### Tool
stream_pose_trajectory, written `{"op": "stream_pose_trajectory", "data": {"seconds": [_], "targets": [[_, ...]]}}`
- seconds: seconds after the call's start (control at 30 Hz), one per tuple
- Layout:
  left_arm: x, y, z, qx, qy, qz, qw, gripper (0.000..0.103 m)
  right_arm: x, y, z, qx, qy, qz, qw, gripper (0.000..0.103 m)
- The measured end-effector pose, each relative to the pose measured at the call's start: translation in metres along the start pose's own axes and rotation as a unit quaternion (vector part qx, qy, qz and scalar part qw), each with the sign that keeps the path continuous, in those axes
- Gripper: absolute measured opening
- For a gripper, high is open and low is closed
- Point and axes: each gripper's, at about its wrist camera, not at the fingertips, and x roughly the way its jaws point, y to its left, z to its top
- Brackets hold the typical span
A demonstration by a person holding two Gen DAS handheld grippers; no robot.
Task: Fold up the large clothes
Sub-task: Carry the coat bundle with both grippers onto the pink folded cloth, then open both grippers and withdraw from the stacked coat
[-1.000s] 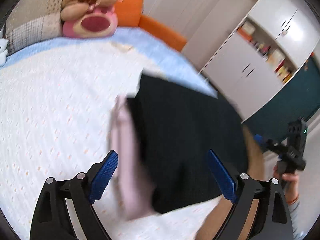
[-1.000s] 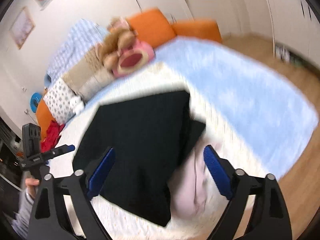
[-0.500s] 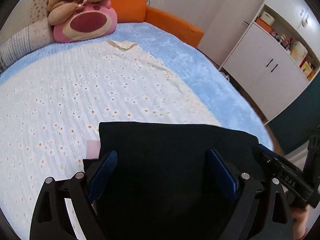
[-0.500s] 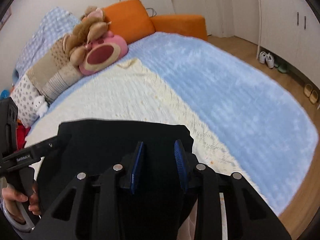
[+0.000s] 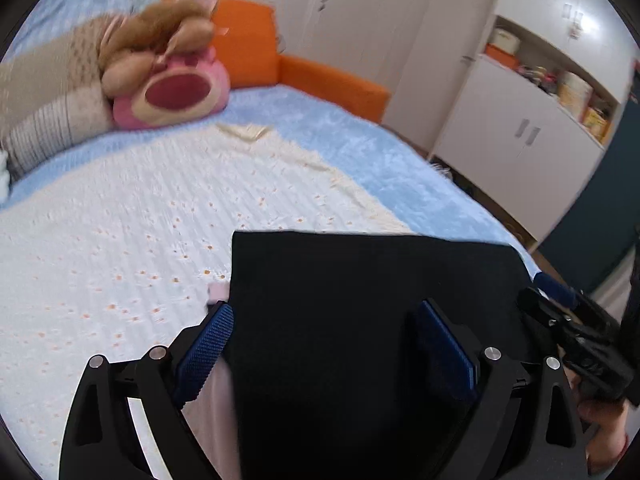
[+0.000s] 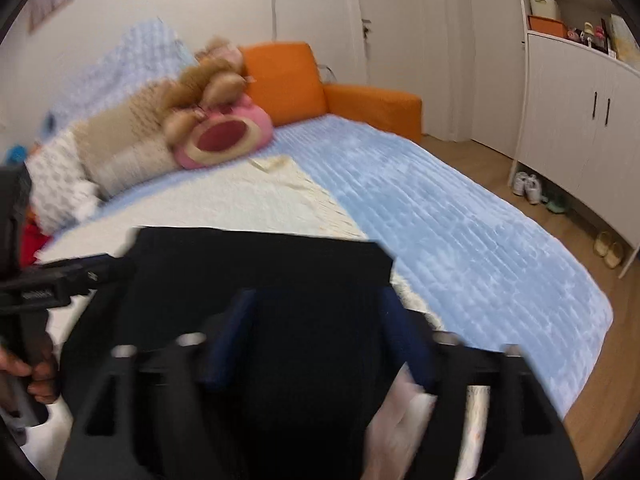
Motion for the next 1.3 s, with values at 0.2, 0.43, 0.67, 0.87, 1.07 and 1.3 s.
{"op": "stream_pose_trajectory", "data": {"seconds": [0.2,0.43,0.67,0.87,1.07,1.3], "targets": [[-0.101,-0.032,-0.028,0.106,-0.090,0.044,0.9894,0.100,-0.098,0.036,-0.019,-0.022,-0.048,0.030,0.998,0.098],[-0.192,-0.054,-0.103,0.082,-0.201,0.059,0.9744,0.100,-0.171,0.067,-0.073,-0.003,-0.097,0.049,0.994,0.098],[-0.165,-0.056,-0.182,0.036,-0.162,0.095,0.9815,0.100,-0.172,0.093,-0.147,-0.023,-0.142,0.025,0.989,0.098],[-0.139,-0.040,-0.214,0.004,-0.117,0.105,0.9875,0.100,-0.146,0.088,-0.169,0.010,-0.083,0.024,0.996,0.098],[-0.120,-0.047,-0.228,0.020,-0.090,0.110,0.9896,0.100,-0.141,0.098,-0.171,-0.049,-0.079,-0.028,0.995,0.098],[-0.109,-0.057,-0.233,0.040,-0.072,0.106,0.9908,0.100,-0.143,0.089,-0.176,-0.044,-0.087,-0.043,0.994,0.098]]}}
